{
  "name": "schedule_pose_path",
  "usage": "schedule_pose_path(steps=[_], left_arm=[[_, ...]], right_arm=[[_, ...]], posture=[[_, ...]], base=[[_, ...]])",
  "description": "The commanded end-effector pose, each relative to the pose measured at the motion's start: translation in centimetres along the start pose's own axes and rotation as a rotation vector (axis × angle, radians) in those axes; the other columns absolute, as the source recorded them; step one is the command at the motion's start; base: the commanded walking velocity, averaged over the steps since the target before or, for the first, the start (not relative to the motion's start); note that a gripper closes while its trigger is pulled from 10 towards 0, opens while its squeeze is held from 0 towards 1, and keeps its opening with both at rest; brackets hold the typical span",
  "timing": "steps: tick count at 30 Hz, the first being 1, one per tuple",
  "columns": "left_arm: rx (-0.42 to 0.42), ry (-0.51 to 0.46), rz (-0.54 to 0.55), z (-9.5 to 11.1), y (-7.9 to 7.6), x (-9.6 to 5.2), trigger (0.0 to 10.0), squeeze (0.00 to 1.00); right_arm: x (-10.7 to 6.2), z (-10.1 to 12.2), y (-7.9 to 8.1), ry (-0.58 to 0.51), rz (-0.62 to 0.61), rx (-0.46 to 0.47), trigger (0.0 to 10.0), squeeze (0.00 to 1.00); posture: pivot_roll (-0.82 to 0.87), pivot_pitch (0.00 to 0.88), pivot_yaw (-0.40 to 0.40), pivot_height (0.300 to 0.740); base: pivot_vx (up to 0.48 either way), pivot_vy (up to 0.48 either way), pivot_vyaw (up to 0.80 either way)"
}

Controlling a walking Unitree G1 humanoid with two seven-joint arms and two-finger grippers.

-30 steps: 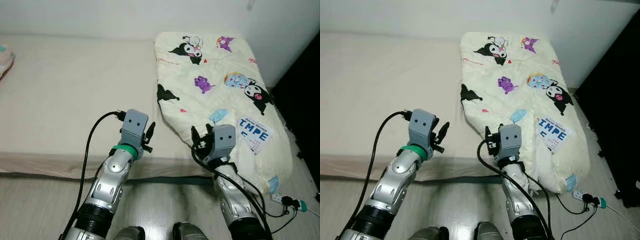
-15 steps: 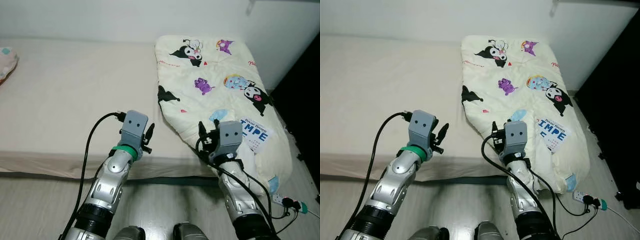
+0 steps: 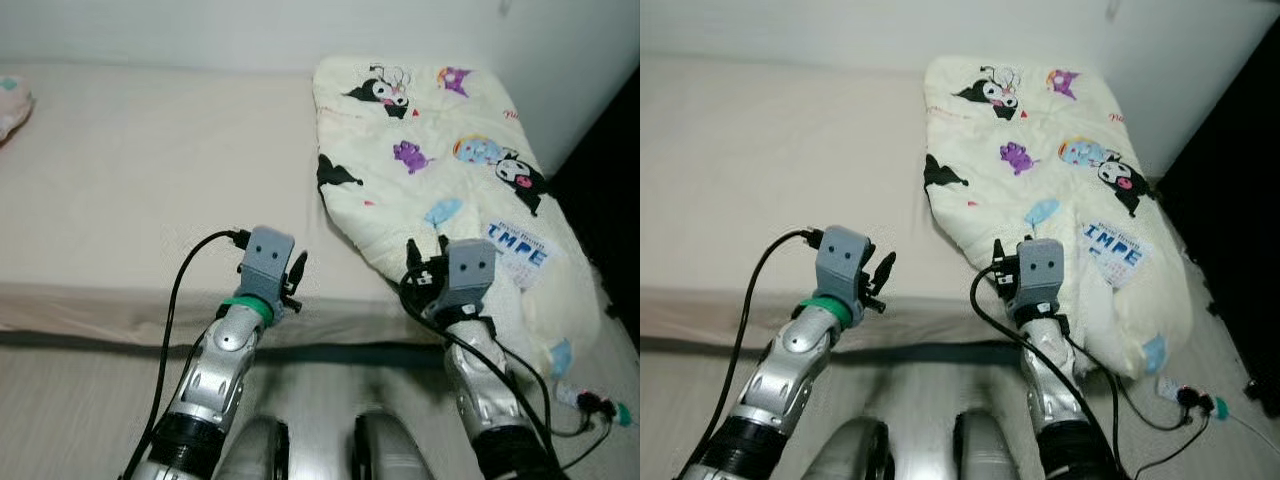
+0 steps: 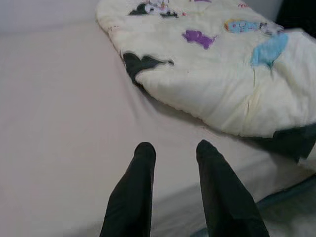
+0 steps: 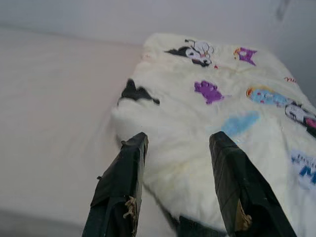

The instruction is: Clean up the room

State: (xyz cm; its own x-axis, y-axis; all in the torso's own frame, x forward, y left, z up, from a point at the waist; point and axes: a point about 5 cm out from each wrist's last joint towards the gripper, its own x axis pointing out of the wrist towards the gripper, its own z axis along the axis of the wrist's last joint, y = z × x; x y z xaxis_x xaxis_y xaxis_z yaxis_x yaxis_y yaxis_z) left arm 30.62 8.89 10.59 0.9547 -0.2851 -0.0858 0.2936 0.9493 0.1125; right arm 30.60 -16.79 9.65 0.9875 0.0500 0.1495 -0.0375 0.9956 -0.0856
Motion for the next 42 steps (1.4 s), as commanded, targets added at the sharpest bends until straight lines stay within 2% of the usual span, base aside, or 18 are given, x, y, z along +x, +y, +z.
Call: schedule_pose_path(steps=[1,10,14,19,20,26,31,33,34,35,36,37,40,42], left_arm=[[0.007,0.027,-0.003,-0.7,0.0,-0.2,10.0,0.00],[0.010,0.028,-0.004,-0.7,0.0,-0.1,10.0,0.00],[0.013,0.033,-0.005,-0.8,0.1,-0.2,10.0,0.00],[0.017,0.038,-0.004,-0.9,0.1,-0.3,10.0,0.00],[0.018,0.040,-0.002,-0.9,0.1,-0.4,10.0,0.00],[0.019,0.045,0.009,-1.0,0.3,-0.4,10.0,0.00],[0.020,0.047,0.007,-1.1,0.2,-0.5,10.0,0.00],[0.023,0.047,0.006,-1.0,0.2,-0.4,10.0,0.00],[0.024,0.046,0.007,-0.9,0.3,-0.4,10.0,0.00],[0.024,0.046,0.007,-0.9,0.3,-0.4,10.0,0.00],[0.024,0.046,0.007,-0.9,0.3,-0.4,10.0,0.00],[0.025,0.046,0.009,-0.9,0.4,-0.5,10.0,0.00],[0.025,0.048,0.013,-0.9,0.5,-0.5,10.0,0.00],[0.025,0.049,0.015,-0.9,0.5,-0.5,10.0,0.00]], right_arm=[[-0.2,-0.4,-0.3,0.014,-0.019,-0.002,10.0,0.00],[0.2,-0.2,-1.9,0.011,-0.084,-0.036,10.0,0.00],[0.7,0.4,-3.5,-0.007,-0.123,-0.046,10.0,0.00],[1.5,1.3,-4.6,-0.035,-0.135,-0.056,10.0,0.00],[1.7,1.9,-5.1,-0.066,-0.137,-0.060,10.0,1.00],[2.1,4.1,-6.7,-0.158,-0.167,-0.101,10.0,1.00],[2.0,3.9,-8.0,-0.137,-0.205,-0.079,10.0,1.00],[2.1,2.6,-8.8,-0.062,-0.209,0.007,10.0,1.00],[2.2,1.8,-8.9,-0.010,-0.179,0.079,10.0,1.00],[2.2,1.8,-8.9,-0.010,-0.179,0.079,10.0,1.00],[2.3,1.4,-8.9,0.014,-0.163,0.125,10.0,0.39],[2.6,1.1,-9.0,0.041,-0.134,0.168,10.0,0.00],[3.2,1.0,-9.1,0.080,-0.074,0.236,10.0,0.00],[3.4,1.1,-9.1,0.082,-0.057,0.235,10.0,0.00]], posture=[[-0.04,0.036,0.045,0.590],[-0.04,0.034,0.049,0.555],[-0.04,0.043,0.052,0.545],[-0.03,0.049,0.050,0.545],[-0.03,0.052,0.047,0.545],[-0.03,0.059,0.046,0.545],[-0.03,0.065,0.048,0.545],[-0.02,0.072,0.052,0.545],[-0.02,0.074,0.054,0.545],[-0.02,0.074,0.054,0.545],[-0.02,0.074,0.054,0.545],[-0.01,0.077,0.054,0.545],[-0.01,0.078,0.052,0.545],[-0.01,0.077,0.052,0.545]], base=[[0.000,0.000,0.00],[0.000,0.000,0.00],[0.000,0.000,0.00],[0.000,0.000,0.00],[0.000,0.000,0.00],[0.000,0.000,0.00],[0.000,0.000,0.00],[0.000,0.000,0.00],[0.000,0.000,0.00],[0.000,0.000,0.00],[0.000,0.000,0.00],[0.000,0.000,0.00],[0.000,0.000,0.00],[0.000,0.000,0.00]])
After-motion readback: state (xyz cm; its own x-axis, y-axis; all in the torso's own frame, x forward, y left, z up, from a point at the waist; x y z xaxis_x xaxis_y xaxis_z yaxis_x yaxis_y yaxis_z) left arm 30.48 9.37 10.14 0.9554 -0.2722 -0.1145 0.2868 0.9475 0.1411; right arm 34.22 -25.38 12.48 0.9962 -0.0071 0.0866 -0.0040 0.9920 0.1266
